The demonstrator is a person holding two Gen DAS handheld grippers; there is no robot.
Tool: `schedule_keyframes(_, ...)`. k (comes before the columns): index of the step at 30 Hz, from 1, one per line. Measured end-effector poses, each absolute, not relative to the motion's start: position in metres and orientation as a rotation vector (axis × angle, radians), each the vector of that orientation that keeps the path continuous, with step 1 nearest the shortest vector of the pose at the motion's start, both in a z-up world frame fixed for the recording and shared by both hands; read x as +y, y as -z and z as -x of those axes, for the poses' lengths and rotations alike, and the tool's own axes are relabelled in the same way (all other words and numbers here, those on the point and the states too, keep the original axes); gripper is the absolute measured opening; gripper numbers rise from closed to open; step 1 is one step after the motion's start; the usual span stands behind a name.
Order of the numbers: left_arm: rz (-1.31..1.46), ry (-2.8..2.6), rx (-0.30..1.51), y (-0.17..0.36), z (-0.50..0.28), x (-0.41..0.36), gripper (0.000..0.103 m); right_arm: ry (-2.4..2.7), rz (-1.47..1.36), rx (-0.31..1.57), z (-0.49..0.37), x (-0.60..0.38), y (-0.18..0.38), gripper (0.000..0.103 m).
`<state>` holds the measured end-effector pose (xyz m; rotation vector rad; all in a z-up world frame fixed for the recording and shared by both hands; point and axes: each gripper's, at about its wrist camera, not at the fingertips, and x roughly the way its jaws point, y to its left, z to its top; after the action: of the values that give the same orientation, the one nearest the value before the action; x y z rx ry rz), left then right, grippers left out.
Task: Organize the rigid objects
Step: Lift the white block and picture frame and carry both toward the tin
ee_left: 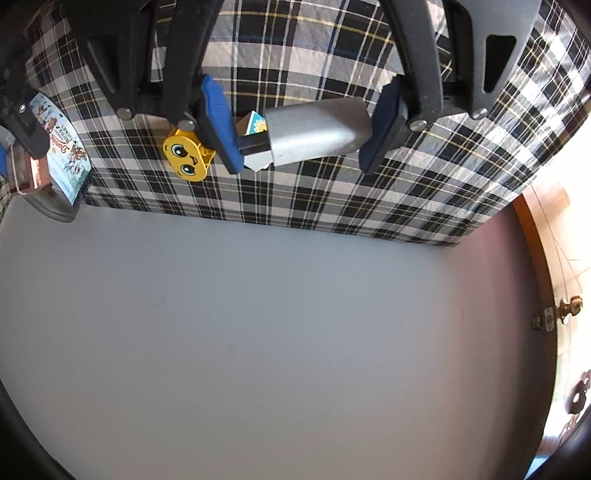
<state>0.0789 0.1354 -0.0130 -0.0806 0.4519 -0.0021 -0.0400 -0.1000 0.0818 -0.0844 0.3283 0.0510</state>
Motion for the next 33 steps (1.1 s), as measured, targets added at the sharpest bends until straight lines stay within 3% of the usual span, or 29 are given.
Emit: schedule_keyframes(33, 0.003, 0.086, 0.408, 0.004, -0.027, 0.046, 0.065, 0.002, 0.122, 0.237, 0.074, -0.146, -0.086, 0.079)
